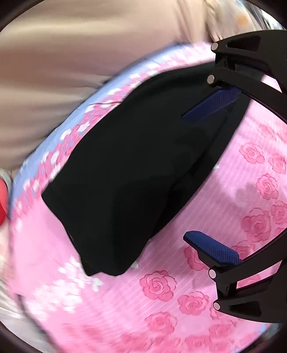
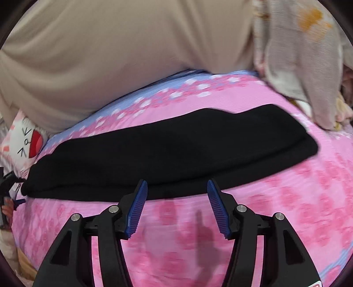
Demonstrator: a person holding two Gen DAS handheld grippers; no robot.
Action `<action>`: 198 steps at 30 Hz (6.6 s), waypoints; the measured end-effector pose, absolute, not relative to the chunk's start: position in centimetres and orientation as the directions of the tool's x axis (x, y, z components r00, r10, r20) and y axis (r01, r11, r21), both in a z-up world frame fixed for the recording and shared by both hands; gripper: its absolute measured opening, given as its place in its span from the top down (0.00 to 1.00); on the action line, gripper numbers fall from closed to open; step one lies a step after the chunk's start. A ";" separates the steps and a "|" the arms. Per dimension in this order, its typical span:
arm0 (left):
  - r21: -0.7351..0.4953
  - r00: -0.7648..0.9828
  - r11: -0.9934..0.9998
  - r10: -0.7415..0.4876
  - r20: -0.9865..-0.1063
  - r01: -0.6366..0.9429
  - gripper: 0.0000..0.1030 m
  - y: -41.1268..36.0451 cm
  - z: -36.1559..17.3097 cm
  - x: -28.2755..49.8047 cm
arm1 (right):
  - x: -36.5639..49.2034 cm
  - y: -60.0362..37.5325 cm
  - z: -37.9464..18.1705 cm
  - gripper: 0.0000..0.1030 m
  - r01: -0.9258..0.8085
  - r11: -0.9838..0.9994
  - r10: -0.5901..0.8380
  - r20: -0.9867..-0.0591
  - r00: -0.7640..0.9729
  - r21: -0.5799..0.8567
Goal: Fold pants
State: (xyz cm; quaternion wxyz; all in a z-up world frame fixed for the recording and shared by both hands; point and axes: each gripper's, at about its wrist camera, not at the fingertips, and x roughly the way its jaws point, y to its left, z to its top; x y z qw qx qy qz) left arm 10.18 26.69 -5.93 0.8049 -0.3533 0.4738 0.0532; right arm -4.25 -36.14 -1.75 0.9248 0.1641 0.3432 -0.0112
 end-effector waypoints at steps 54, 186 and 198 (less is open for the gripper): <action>0.218 0.675 0.976 0.177 -0.716 -0.024 0.11 4.3 1.5 8.7 | -1.4 -54.1 -3.6 0.87 0.549 0.824 -0.283 -0.734 0.617 0.143; 0.289 0.622 0.922 0.072 -0.780 0.256 0.05 -11.2 -3.6 10.1 | 1.2 -55.7 -4.1 0.92 0.459 0.884 -0.223 -0.781 0.583 0.091; 0.261 0.603 0.921 0.037 -0.797 0.289 0.05 -11.6 -4.4 10.4 | -1.9 -55.4 -5.2 0.34 0.515 0.830 -0.181 -0.772 0.610 0.213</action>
